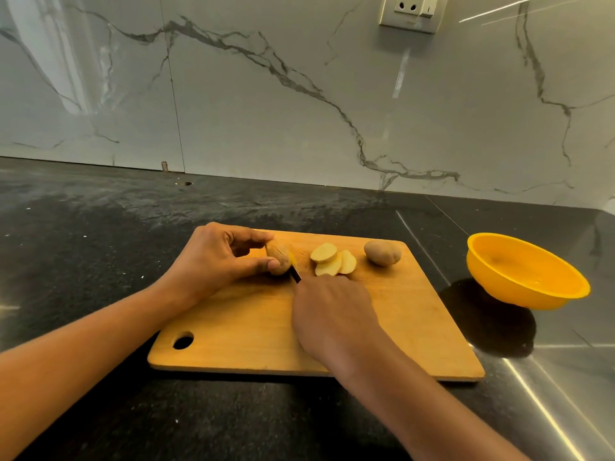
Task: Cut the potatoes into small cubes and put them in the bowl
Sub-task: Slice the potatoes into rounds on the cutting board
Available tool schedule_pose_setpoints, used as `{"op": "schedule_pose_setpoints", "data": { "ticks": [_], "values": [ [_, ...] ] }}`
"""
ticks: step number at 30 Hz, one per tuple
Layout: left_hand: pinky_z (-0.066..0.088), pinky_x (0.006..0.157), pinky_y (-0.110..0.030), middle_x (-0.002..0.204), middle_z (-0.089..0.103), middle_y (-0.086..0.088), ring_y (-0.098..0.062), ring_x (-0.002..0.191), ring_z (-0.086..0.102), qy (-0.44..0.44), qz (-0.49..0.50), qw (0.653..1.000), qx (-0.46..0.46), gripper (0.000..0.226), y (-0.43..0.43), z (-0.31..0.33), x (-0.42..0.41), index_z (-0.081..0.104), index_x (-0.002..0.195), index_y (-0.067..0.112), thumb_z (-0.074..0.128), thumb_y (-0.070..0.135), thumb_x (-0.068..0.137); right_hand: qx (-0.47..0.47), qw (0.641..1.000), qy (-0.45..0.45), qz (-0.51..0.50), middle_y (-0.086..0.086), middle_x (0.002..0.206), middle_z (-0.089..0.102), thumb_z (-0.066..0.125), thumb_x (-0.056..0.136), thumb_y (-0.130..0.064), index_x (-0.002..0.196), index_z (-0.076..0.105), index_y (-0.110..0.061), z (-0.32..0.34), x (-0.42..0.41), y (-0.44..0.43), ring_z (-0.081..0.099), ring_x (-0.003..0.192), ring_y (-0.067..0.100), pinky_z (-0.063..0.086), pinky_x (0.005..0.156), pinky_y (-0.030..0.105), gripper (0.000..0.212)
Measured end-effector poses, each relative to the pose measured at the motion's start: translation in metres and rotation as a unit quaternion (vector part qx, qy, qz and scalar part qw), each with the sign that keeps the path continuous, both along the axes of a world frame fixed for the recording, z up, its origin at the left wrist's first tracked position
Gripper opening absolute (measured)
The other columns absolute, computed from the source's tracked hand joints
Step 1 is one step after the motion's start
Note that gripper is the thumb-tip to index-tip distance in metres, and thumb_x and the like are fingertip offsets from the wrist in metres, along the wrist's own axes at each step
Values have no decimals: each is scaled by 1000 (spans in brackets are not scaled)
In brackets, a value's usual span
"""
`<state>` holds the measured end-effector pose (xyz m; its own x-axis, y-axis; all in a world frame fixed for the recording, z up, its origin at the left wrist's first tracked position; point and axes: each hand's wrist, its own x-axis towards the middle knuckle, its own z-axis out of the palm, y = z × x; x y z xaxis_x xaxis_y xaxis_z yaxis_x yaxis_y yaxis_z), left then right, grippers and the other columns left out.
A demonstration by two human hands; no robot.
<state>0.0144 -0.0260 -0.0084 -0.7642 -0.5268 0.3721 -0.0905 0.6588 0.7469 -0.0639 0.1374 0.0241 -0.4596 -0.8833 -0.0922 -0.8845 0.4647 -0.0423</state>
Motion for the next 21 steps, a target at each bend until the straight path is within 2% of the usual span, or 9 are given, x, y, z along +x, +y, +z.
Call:
{"op": "schedule_pose_setpoints", "data": {
  "ticks": [3, 7, 12, 16, 21],
  "values": [
    [49, 88, -14, 103, 69, 15, 2, 101, 62, -3, -16, 1000, 24, 57, 0, 0, 0, 66, 105, 38, 77, 51, 51, -22, 999, -17, -26, 3, 106, 60, 35, 102, -24, 111, 57, -16, 0, -5, 18, 54, 90, 19, 37, 69, 31, 26],
    [45, 82, -4, 100, 69, 18, 10, 99, 60, -21, -38, 998, 33, 56, 4, 3, 1, 63, 103, 41, 76, 50, 49, -90, 991, -44, -93, -2, 89, 54, 32, 102, -33, 106, 58, -19, -1, -24, 29, 52, 83, 16, 38, 66, 30, 29],
    [45, 83, -4, 100, 69, 19, 9, 100, 60, -20, -36, 999, 24, 56, 5, 3, 2, 63, 104, 38, 76, 47, 51, -120, 986, -55, -100, -3, 88, 57, 28, 102, -42, 105, 57, -21, -7, -28, 27, 54, 82, 14, 40, 64, 30, 35],
    [44, 85, -4, 103, 66, 19, 10, 102, 58, -22, -34, 999, 3, 55, 6, 3, 3, 63, 108, 35, 77, 41, 56, -174, 976, -60, -112, -5, 87, 60, 29, 101, -43, 104, 56, -24, -5, -30, 28, 56, 80, 12, 51, 71, 34, 33],
    [37, 82, 4, 102, 57, 31, 26, 97, 49, -20, -14, 998, -66, 59, 8, 2, 3, 61, 112, 36, 74, 47, 55, -173, 981, -59, -66, -1, 91, 62, 28, 102, -39, 105, 58, -21, 5, -20, 27, 57, 83, 16, 44, 65, 33, 35]
  ]
}}
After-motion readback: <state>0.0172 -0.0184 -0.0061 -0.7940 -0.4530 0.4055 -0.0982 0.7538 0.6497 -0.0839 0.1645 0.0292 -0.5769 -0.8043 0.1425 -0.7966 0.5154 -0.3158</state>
